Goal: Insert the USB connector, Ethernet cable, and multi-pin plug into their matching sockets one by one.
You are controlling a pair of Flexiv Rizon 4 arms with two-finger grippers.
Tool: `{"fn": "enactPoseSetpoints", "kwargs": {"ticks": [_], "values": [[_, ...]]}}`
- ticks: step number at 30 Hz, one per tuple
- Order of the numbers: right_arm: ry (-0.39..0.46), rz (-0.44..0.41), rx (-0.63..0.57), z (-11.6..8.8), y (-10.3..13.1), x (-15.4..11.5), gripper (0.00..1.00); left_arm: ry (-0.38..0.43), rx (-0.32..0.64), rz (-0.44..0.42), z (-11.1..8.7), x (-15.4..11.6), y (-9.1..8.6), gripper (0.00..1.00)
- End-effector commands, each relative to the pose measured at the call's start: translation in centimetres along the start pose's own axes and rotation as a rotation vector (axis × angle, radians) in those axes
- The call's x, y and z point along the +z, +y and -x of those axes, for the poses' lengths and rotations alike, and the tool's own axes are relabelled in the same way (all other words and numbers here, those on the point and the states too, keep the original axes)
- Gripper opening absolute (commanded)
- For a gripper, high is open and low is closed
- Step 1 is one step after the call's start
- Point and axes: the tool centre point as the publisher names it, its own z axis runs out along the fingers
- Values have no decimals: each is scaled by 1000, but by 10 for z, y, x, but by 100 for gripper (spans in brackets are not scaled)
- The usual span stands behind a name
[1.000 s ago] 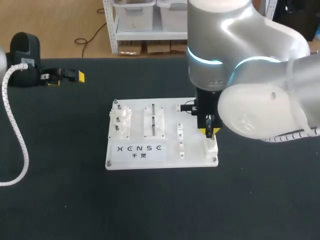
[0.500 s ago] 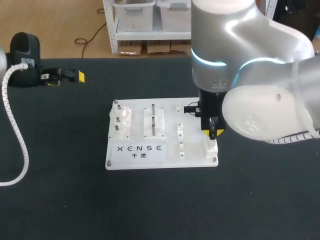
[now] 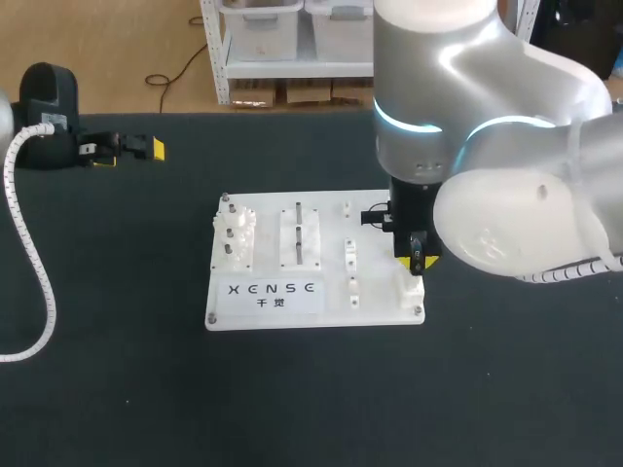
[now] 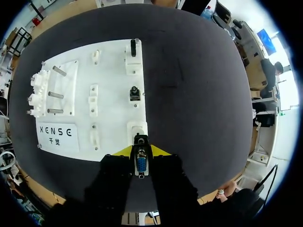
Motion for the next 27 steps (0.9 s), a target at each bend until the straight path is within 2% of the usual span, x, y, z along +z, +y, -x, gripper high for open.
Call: {"fn": "enactPoseSetpoints", "kwargs": {"ticks": [1, 27], "values": [[-2, 0, 0, 0, 1, 3, 0, 0, 0, 0, 0, 0, 0, 100], [-11, -19, -4, -1, 7, 7, 0, 0, 0, 0, 0, 0, 0, 100]]}}
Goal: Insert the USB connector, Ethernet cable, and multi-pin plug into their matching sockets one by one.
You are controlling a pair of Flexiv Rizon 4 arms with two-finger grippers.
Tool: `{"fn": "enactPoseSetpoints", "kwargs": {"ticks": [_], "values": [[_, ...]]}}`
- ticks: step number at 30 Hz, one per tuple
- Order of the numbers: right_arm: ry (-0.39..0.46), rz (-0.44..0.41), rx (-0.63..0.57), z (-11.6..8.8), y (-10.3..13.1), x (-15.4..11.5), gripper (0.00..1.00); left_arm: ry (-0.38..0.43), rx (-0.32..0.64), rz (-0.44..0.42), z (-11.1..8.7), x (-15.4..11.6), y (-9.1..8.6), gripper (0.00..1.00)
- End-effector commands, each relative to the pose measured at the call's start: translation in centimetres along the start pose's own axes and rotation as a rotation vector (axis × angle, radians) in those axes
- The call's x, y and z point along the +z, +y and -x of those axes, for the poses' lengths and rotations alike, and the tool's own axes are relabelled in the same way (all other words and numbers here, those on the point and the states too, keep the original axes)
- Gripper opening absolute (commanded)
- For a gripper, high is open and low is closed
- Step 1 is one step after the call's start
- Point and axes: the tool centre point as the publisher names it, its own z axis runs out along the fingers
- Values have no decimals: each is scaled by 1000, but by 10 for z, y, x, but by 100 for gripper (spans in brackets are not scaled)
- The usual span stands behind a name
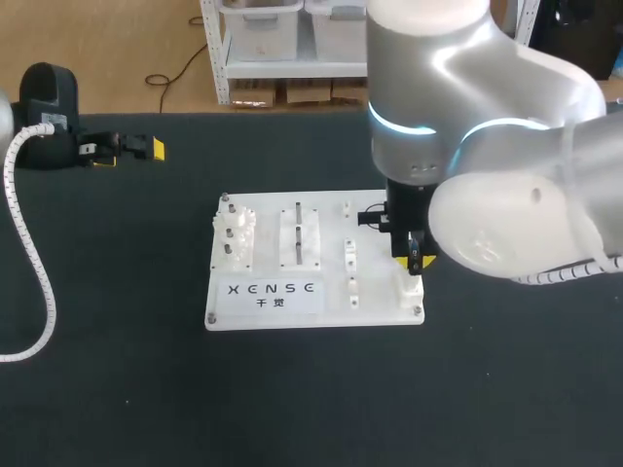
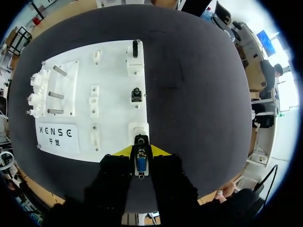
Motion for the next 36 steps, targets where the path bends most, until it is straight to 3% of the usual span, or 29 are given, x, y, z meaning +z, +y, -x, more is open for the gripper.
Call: {"fn": "enactPoseSetpoints", "kwargs": {"ticks": [1, 23, 36], "values": [[-3, -9, 1, -2, 4, 7, 0, 0, 0, 0, 0, 0, 0, 100], [-41, -18, -1, 0, 3, 2, 0, 0, 0, 0, 0, 0, 0, 100], [-18, -39, 7, -3, -1, 12, 0, 0, 0, 0, 0, 0, 0, 100]]}}
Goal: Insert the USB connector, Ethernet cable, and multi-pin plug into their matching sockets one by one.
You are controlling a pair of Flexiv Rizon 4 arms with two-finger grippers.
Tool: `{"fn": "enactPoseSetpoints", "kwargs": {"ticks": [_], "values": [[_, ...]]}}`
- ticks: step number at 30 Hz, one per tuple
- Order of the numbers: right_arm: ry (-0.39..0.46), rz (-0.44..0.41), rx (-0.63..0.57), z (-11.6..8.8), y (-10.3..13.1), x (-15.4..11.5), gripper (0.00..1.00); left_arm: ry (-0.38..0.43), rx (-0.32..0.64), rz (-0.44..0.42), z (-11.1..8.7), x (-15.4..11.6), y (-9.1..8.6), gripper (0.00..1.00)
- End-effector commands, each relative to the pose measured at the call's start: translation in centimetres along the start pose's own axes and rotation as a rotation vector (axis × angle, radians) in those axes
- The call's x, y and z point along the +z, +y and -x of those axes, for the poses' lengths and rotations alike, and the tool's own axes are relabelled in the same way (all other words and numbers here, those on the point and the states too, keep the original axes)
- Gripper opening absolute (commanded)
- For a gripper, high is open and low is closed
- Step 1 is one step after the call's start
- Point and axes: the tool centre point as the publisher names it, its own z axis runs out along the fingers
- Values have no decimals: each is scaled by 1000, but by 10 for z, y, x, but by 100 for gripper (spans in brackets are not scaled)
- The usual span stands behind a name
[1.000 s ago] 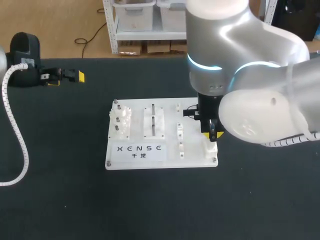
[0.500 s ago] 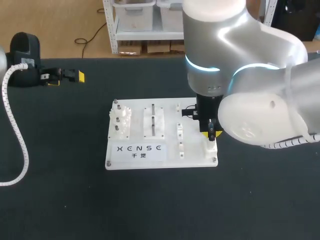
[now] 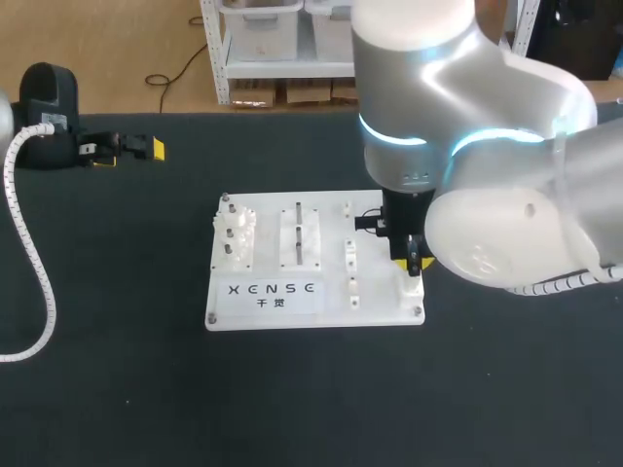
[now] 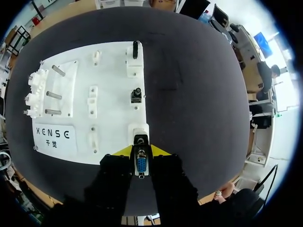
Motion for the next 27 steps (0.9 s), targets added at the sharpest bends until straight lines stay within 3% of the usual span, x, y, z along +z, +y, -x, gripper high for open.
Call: {"fn": "enactPoseSetpoints", "kwargs": {"ticks": [1, 27], "values": [[9, -6, 6, -2, 0, 9, 0, 0, 0, 0, 0, 0, 0, 100], [147, 57, 32, 2, -1, 35, 0, 0, 0, 0, 0, 0, 0, 100]]}}
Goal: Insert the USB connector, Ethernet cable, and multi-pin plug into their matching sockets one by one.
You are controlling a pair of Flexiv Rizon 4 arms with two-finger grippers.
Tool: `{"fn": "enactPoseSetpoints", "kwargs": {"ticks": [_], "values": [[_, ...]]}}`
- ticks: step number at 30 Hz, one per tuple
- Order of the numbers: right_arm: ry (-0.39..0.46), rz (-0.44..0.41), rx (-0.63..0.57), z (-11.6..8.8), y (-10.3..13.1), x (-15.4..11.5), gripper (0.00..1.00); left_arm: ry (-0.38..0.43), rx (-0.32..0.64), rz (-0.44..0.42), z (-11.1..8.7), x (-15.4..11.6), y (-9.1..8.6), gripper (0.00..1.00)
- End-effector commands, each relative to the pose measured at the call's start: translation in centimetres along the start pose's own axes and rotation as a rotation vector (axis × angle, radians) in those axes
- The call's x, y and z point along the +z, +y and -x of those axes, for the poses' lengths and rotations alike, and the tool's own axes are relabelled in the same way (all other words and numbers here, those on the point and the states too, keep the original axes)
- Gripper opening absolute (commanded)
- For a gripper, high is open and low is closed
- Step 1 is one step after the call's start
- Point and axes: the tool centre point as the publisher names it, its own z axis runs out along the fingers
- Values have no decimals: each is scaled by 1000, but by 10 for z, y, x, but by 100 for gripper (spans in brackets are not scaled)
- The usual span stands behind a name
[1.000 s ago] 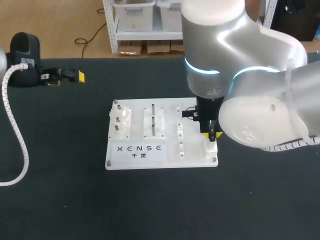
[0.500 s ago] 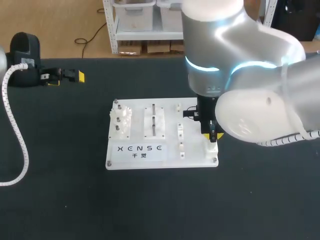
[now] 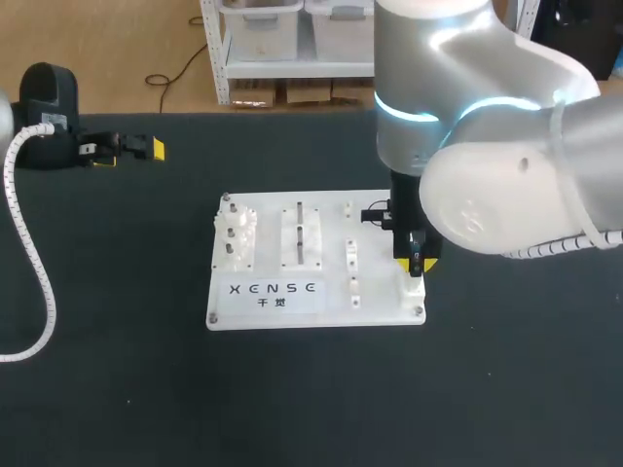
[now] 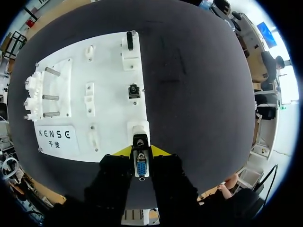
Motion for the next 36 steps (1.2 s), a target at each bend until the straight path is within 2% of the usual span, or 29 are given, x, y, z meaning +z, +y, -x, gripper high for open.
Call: {"fn": "enactPoseSetpoints", "kwargs": {"ticks": [1, 18, 20, 21, 22, 36], "values": [[29, 1, -8, 7, -1, 31, 0, 0, 0, 0, 0, 0, 0, 100], [29, -13, 4, 5, -2, 40, 0, 0, 0, 0, 0, 0, 0, 100], [20, -15, 5, 5, -3, 37, 29, 0, 0, 0, 0, 0, 0, 100], [16, -20, 6, 4, -3, 35, 89, 0, 0, 0, 0, 0, 0, 100], [11, -18, 10, 3, -4, 33, 100, 0, 0, 0, 0, 0, 0, 100], [-73, 3, 18, 6, -9, -7, 100, 0, 0, 0, 0, 0, 0, 100]]}}
